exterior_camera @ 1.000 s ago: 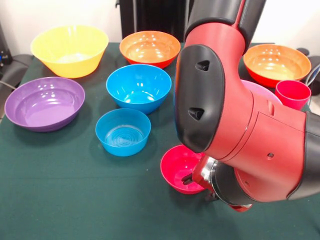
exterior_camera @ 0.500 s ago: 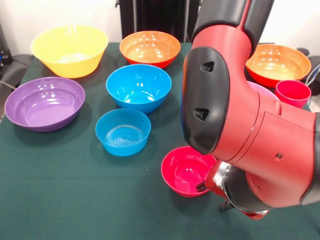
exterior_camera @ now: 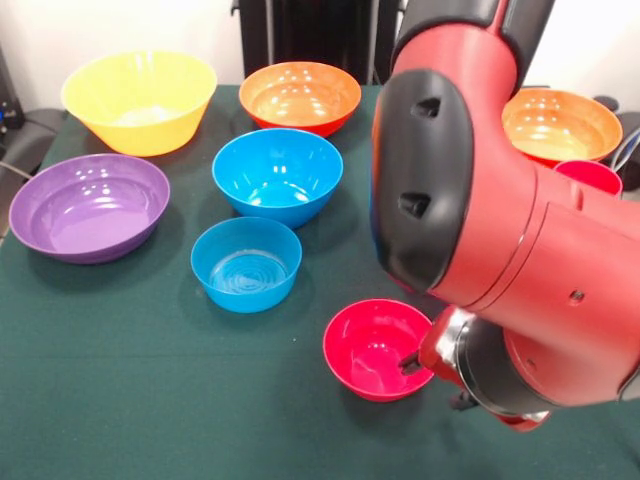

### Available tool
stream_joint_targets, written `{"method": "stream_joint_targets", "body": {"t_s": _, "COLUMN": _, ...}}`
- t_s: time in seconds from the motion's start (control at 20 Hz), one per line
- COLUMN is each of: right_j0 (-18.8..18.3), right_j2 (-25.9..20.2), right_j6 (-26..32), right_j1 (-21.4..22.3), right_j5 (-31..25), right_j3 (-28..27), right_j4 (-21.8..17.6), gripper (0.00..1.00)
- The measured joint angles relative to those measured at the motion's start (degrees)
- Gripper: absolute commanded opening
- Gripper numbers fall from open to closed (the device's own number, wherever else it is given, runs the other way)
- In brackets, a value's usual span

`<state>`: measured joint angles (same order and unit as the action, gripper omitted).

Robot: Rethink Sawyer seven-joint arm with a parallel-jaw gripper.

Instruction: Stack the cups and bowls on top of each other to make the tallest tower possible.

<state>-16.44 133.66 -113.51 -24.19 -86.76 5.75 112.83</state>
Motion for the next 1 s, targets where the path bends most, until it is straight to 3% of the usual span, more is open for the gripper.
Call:
{"method": "stream_joint_targets", "body": {"t_s": 0.25, "right_j0": 0.56, "right_j2": -2.29, "right_j6": 0.0, "right_j1": 1.54, "right_j5": -1.66, "right_j3": 0.01, "right_j4": -6.0, "gripper": 1.0}}
{"method": "stream_joint_targets", "body": {"t_s": 0.4, "right_j0": 0.93, "right_j2": -4.55, "right_j6": 0.0, "right_j1": 2.7, "right_j5": -2.44, "right_j3": 0.02, "right_j4": -11.51, "gripper": 1.0}}
{"method": "stream_joint_targets", "body": {"t_s": 0.65, "right_j0": 0.97, "right_j2": -7.02, "right_j6": 0.0, "right_j1": 3.57, "right_j5": -3.0, "right_j3": 0.03, "right_j4": -15.4, "gripper": 1.0}}
{"method": "stream_joint_targets", "body": {"t_s": 1.0, "right_j0": 1.64, "right_j2": -15.41, "right_j6": 0.0, "right_j1": 3.32, "right_j5": -2.98, "right_j3": 0.12, "right_j4": -25.62, "gripper": 1.0}}
